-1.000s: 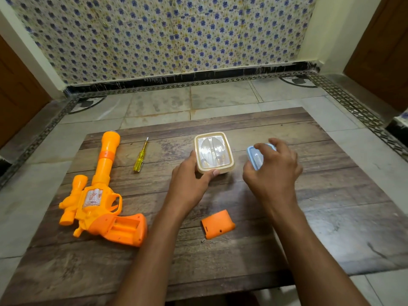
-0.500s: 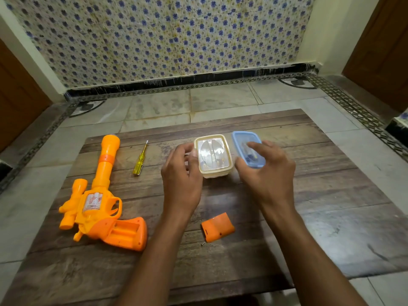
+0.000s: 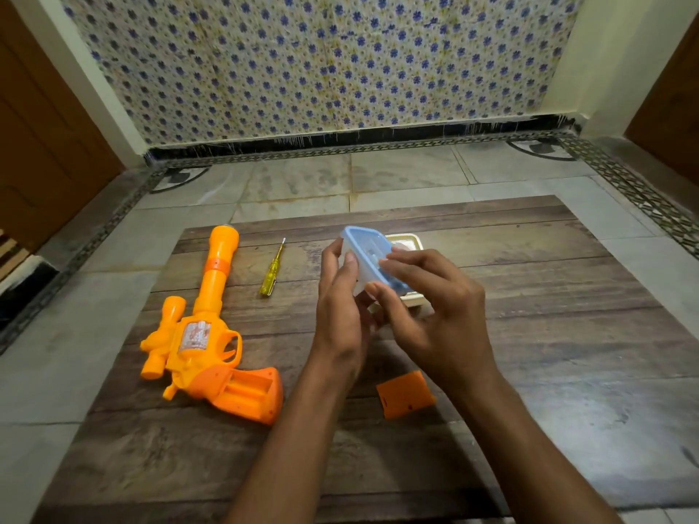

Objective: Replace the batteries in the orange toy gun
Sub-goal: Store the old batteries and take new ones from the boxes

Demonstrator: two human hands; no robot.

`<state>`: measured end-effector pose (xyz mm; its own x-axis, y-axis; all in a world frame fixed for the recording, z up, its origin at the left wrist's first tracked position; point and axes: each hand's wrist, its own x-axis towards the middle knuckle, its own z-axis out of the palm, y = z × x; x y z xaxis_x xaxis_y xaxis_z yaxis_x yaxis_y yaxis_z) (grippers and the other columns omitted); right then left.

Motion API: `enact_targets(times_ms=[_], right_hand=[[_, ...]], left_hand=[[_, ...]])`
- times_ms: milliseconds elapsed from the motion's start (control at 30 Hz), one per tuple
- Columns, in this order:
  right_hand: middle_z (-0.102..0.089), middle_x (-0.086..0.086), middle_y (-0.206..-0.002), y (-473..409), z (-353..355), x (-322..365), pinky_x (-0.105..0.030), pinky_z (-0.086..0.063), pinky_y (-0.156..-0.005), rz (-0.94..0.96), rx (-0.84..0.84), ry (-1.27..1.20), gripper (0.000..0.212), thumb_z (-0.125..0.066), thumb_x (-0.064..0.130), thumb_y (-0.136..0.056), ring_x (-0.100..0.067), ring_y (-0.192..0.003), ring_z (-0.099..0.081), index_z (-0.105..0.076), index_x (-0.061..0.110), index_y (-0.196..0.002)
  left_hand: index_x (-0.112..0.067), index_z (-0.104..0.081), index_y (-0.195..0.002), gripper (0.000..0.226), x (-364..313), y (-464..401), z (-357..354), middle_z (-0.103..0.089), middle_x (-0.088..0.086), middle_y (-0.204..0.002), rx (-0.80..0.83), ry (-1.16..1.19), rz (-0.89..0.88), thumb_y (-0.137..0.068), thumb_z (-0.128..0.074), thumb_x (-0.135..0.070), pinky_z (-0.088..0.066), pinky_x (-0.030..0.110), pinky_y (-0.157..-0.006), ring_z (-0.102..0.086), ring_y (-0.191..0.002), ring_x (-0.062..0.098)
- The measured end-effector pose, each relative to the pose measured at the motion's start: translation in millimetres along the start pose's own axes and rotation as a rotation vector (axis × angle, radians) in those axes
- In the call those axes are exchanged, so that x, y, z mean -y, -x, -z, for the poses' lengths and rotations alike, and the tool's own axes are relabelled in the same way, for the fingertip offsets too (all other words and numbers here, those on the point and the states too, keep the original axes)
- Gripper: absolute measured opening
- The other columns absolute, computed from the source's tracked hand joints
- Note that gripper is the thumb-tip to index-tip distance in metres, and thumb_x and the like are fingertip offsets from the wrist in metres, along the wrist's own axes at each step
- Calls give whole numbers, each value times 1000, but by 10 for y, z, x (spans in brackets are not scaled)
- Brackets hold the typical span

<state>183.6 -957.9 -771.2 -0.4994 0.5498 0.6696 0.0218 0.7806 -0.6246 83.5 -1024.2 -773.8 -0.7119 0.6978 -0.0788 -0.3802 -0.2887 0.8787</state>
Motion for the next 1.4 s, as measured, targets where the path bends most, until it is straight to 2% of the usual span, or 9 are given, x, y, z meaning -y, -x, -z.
enact_targets(times_ms=[167,333,467,700,800,900,1033,1167,1400], right_hand=[[-74,-13,-107,32,-118,37,-26,-58,-91,148,50,-36,21,-68,12,-93,-17,-111,-71,-78,1,-108],[-75,-17,-105,72,-234,154,-24,-58,-88,196,-41,53,26,-56,9,-96,-22,-106,-73,-76,-4,-106],[-75,-16,-102,106,-285,179,-29,-60,-80,107,-122,25,20,-61,-2,-92,-22,-95,-74,-77,-5,-104],[-75,-6,-90,70,-254,165,-37,-58,-67,-78,-140,-207,17,-68,-1,-90,-14,-83,-72,-79,1,-103],[-74,-7,-94,61,-257,168,-32,-58,-71,-19,-121,-152,16,-69,0,-91,-15,-87,-72,-78,0,-103],[-75,-12,-107,30,-213,78,-26,-59,-83,129,-21,-54,21,-71,-8,-88,-17,-99,-73,-76,-2,-107],[-74,-15,-116,26,-138,-54,-24,-58,-91,230,79,41,24,-68,-11,-89,-24,-106,-73,-75,-4,-111],[-74,-20,-112,65,-156,-11,-34,-61,-88,281,36,135,23,-62,-11,-91,-30,-104,-74,-75,-7,-109],[-76,-16,-113,41,-171,46,-26,-58,-94,252,-42,83,31,-51,-6,-92,-25,-107,-74,-77,-3,-109]], left_hand=[[-7,-48,-136,58,-14,-55,70,-64,17,-108,-134,36,28,-103,-39,-53,-60,35,-66,-69,-88,21],[-12,-47,-108,26,-56,-27,32,-57,3,-87,-135,-121,-107,-112,-27,-29,-51,12,-50,-63,-57,-5],[-8,-42,-114,24,-107,4,-10,-51,3,-87,-121,-163,-114,-113,-25,-26,-48,10,-49,-58,-55,-9],[-13,-42,-113,21,-145,-7,-50,-52,4,-89,-202,-120,-80,-112,-29,-29,-50,17,-47,-57,-71,10],[-12,-44,-112,24,-160,1,-35,-54,4,-87,-198,-97,-43,-112,-30,-31,-50,18,-46,-61,-62,4],[-8,-52,-126,47,-177,-32,41,-62,8,-93,-215,11,72,-108,-33,-47,-50,25,-47,-65,-67,13],[-10,-60,-118,48,-247,-81,164,-62,7,-80,-169,81,213,-105,-35,-50,-40,25,-50,-58,-59,15],[-10,-63,-100,45,-307,-47,179,-62,3,-71,-83,45,253,-106,-32,-43,-29,28,-56,-54,-56,13],[-10,-65,-97,45,-412,-28,226,-65,4,-68,-13,65,289,-106,-33,-39,-27,28,-60,-53,-58,15]])
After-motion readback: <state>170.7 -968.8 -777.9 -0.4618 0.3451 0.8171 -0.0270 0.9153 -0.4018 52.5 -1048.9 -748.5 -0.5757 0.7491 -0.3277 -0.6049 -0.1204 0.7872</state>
